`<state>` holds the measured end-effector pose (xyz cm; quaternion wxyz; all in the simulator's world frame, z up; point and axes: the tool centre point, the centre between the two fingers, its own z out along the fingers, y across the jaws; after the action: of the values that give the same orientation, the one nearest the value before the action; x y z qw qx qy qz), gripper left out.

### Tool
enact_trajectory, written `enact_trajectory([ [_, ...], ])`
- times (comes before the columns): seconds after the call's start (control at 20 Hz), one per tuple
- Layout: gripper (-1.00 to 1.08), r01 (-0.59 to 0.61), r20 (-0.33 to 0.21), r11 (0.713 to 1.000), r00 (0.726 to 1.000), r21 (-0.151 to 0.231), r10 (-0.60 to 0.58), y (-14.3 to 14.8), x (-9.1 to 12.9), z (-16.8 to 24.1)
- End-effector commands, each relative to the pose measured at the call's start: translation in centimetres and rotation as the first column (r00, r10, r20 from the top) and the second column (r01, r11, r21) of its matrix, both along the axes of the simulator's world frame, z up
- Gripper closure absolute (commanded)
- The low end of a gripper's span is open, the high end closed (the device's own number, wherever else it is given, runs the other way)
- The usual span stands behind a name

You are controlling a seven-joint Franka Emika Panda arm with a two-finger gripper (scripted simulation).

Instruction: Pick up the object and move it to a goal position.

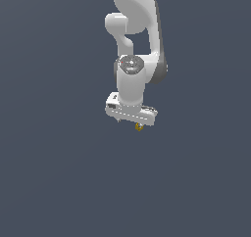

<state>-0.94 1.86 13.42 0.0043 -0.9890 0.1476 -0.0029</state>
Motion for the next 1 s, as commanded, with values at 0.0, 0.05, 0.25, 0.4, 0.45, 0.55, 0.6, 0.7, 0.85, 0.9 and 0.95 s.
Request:
enact_trajectory([
  [0.0, -0.92, 0.056, -0.002, 0.998, 0.998, 0.001, -0.056, 0.8, -0.4, -0.7],
  [0.05, -0.92, 0.078, -0.002, 0.997, 0.997, 0.001, -0.078, 1.1, -0.6, -1.0],
  [0.25, -0.92, 0.166, -0.004, 0.986, 0.986, 0.001, -0.166, 2.3, -1.4, -2.2],
  [0.4, -0.92, 0.231, -0.006, 0.973, 0.973, 0.0, -0.231, 3.1, -1.9, -3.0],
  [0.45, -0.92, 0.253, -0.006, 0.967, 0.967, 0.0, -0.253, 3.4, -2.1, -3.3],
  [0.55, -0.92, 0.296, -0.007, 0.955, 0.955, -0.001, -0.296, 4.0, -2.6, -3.8],
  [0.6, -0.92, 0.316, -0.007, 0.949, 0.949, -0.002, -0.316, 4.2, -2.8, -4.1],
  [0.7, -0.92, 0.352, -0.008, 0.936, 0.936, -0.003, -0.352, 4.7, -3.1, -4.5],
  [0.85, -0.92, 0.398, -0.008, 0.917, 0.917, -0.004, -0.398, 5.2, -3.6, -5.1],
  [0.9, -0.92, 0.411, -0.008, 0.912, 0.911, -0.005, -0.411, 5.4, -3.8, -5.3],
  [0.95, -0.92, 0.423, -0.008, 0.906, 0.906, -0.005, -0.423, 5.5, -3.9, -5.4],
])
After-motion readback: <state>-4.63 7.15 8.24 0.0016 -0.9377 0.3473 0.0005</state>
